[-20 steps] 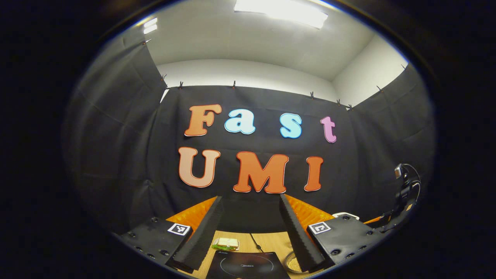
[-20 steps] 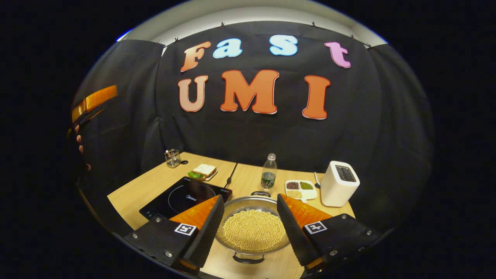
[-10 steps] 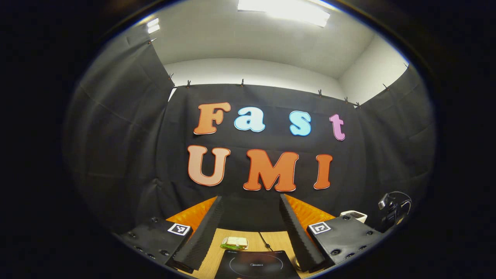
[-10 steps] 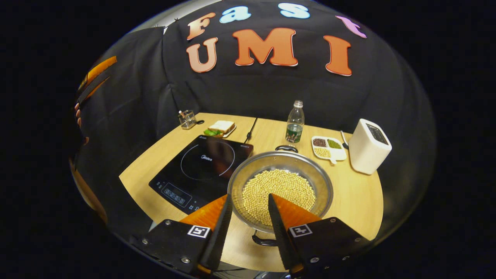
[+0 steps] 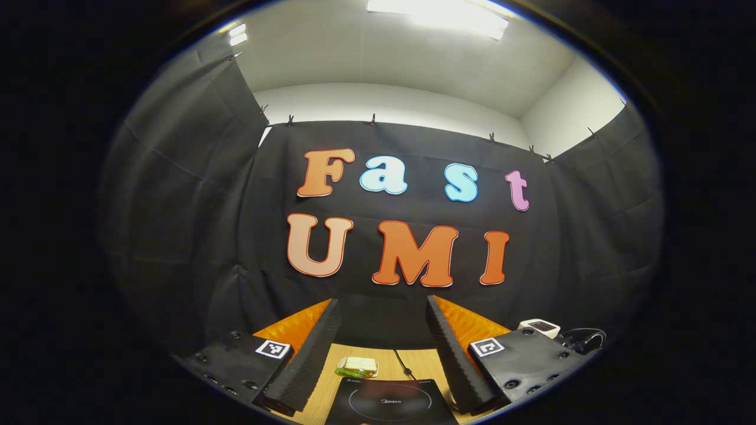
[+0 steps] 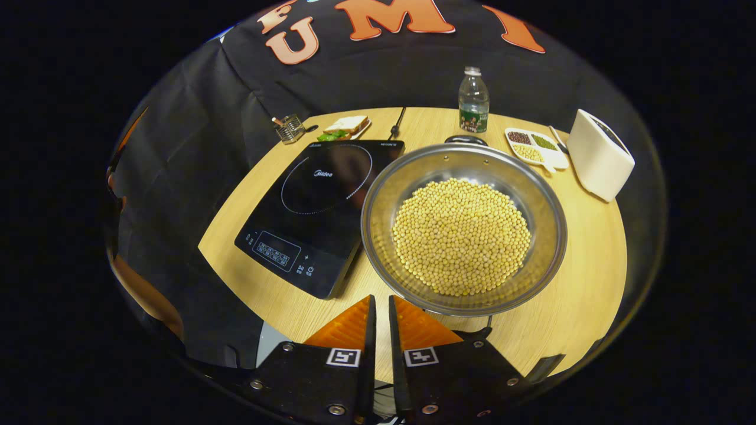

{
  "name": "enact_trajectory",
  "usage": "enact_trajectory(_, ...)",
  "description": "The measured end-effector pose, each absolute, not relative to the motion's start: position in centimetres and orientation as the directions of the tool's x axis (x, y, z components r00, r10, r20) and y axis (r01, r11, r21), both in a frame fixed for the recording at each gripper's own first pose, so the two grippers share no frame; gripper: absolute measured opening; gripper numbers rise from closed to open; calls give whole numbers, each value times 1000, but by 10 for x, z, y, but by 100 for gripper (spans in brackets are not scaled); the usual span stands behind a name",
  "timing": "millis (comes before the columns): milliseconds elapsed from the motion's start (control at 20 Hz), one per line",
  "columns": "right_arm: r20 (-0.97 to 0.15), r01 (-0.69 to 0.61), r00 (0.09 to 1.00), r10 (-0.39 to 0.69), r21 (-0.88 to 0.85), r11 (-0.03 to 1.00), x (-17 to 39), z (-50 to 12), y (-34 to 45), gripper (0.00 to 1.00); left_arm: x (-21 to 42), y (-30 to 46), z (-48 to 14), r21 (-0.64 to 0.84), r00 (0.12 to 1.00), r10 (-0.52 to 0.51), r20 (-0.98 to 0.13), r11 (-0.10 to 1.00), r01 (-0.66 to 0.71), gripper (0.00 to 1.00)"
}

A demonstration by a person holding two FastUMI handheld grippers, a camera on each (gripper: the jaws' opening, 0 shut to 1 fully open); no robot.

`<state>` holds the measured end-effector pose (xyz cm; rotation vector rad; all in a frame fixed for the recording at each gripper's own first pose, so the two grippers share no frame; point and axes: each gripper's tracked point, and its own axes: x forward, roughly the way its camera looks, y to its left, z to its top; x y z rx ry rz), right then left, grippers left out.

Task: First push the handle of the pot to place it horizontally, then grasp the pot with both hands and set it on the induction cooktop.

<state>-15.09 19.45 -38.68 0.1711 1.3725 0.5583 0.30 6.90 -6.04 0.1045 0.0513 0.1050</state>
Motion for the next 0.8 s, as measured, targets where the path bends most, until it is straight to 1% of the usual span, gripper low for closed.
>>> enact_trajectory(150,-884,-254,31,467,444,859,-162,-402,199,11,2,69,-65,105,993,103,-58,990,-96,97)
enact_trajectory(250,-899,-253,17,437,419,872,-163,-413,194,10,4,72,-68,107,992,107,-62,989,-100,97)
enact_trajectory(300,-901,-238,8,435,421,875,-163,-417,194,6,3,73,-68,106,992,110,-63,989,-103,95)
enact_trajectory(350,-899,-223,-3,437,427,876,-164,-422,194,3,4,74,-69,108,992,112,-66,989,-104,95)
enact_trajectory(400,-892,-203,-16,452,446,872,-165,-424,197,2,6,73,-70,110,991,113,-69,988,-105,97)
enact_trajectory(450,-887,-188,-29,462,458,869,-167,-424,198,0,8,72,-71,111,991,112,-72,988,-103,97)
enact_trajectory(650,-884,-174,-57,464,466,867,-169,-432,202,0,11,66,-74,116,992,104,-78,989,-95,97)
enact_trajectory(800,-858,-110,-84,506,513,851,-167,-435,203,0,16,59,-88,127,990,86,-111,989,-72,97)
